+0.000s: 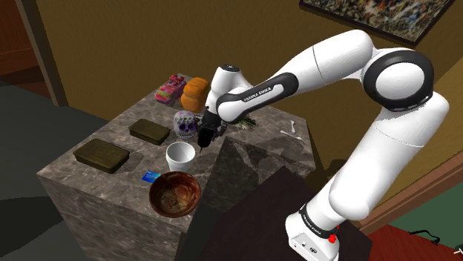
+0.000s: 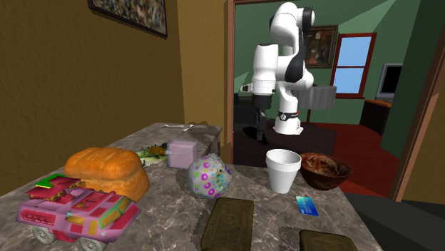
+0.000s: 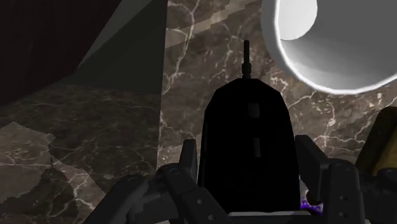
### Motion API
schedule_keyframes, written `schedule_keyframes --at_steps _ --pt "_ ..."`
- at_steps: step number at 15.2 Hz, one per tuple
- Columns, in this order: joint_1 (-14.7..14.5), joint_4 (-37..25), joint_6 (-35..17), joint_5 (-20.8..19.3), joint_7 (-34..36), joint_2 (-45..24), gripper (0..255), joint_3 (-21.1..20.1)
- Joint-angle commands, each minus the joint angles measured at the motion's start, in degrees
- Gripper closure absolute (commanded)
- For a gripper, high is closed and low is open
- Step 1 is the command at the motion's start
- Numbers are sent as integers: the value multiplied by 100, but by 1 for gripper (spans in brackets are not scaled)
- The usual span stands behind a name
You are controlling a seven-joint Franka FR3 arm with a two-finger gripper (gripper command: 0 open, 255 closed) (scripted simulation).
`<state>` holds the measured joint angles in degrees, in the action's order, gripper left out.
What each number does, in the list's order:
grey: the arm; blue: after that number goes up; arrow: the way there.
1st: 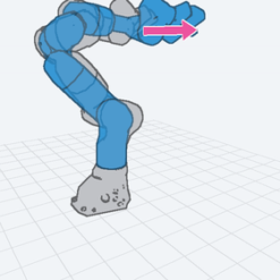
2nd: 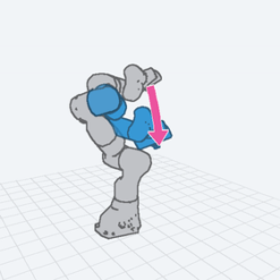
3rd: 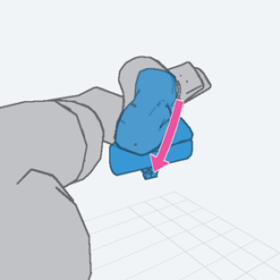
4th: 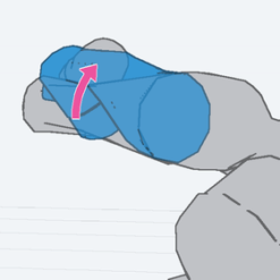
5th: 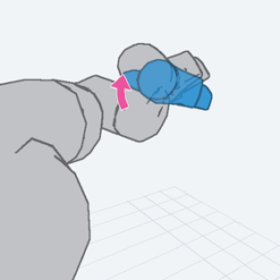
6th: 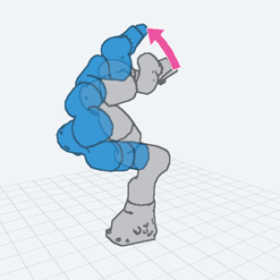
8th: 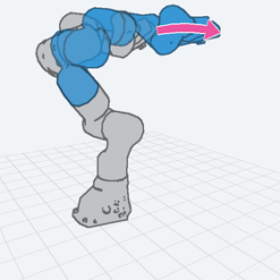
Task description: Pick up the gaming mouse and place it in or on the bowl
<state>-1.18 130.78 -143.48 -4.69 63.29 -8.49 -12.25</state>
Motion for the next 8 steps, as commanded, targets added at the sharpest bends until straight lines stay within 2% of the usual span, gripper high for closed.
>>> schedule_keyframes --at_steps 1,8 --pt "-171 183 -90 -43 327 87 255 -108" --pt "-762 475 -147 -171 1434 282 255 -513"
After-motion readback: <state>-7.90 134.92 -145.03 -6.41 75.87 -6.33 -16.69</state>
